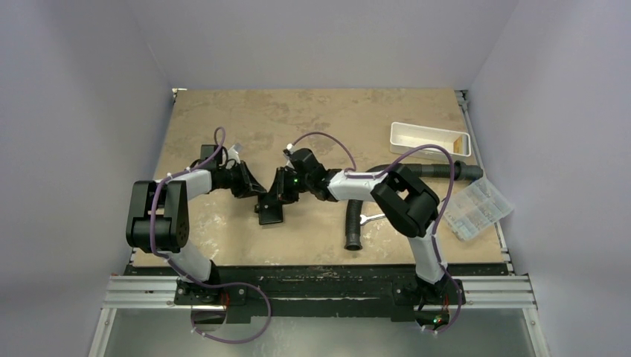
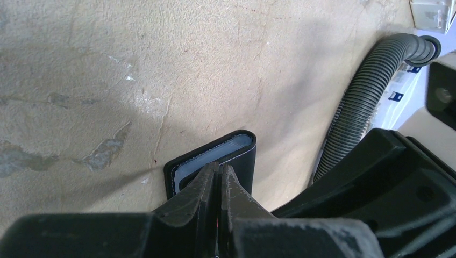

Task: Put the credit cards into the card holder
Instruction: Close the card holder at the center of the board.

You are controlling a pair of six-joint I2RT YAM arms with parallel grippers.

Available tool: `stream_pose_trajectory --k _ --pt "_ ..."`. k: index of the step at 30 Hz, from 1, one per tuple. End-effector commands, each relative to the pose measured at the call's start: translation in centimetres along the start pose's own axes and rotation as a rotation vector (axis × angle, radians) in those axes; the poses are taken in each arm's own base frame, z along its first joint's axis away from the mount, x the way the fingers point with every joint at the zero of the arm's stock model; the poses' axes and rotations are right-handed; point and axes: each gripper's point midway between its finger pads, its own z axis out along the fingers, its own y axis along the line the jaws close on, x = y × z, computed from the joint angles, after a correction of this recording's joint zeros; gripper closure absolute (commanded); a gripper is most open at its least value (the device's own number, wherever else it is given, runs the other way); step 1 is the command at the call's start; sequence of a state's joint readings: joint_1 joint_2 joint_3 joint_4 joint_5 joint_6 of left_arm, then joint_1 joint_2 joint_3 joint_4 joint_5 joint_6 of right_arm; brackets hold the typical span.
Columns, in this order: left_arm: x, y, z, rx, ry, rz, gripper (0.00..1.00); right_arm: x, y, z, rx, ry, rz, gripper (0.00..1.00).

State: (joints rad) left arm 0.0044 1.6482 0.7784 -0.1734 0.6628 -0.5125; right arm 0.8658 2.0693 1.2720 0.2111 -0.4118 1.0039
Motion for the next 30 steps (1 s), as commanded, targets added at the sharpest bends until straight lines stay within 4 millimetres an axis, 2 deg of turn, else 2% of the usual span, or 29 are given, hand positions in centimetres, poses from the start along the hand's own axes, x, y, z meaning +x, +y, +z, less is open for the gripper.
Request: stream_pose_trajectory --k 1,4,7,15,20,25,30 --pt "-0.3 0.5 0.1 -0.022 0.0 0.02 1.0 -0.8 3.3 -0.2 -0.066 -0.009 -0.106 0.75" --pt "-0.4 0.5 0.1 -0.022 -0.002 0.02 1.0 -0.9 4.0 0.0 -0.08 -0.014 -0.106 0.67" --pt "-0.3 0.4 0.1 -0.017 0.0 0.021 1.0 -0.7 4.0 0.6 -0.073 0.003 -0.104 0.64" --pt "-0.5 0.2 0.0 -0.012 -0.007 0.027 1.0 -0.3 3.2 1.6 -0.043 0.025 -0.094 0.66" --pt "-0.5 0.2 -0.1 -0.011 -0.01 0.029 1.0 -0.7 2.6 1.0 0.015 -0.003 -0.135 0.59" --pt "-0.5 0.1 -0.1 -0.009 -0.008 0.029 1.0 -0.7 3.1 -0.3 0.011 -0.02 -0.155 0.58" --pt "-0.6 0.1 -0.1 -0.007 -0.011 0.029 1.0 -0.1 2.4 0.0 0.013 0.004 -0.144 0.58"
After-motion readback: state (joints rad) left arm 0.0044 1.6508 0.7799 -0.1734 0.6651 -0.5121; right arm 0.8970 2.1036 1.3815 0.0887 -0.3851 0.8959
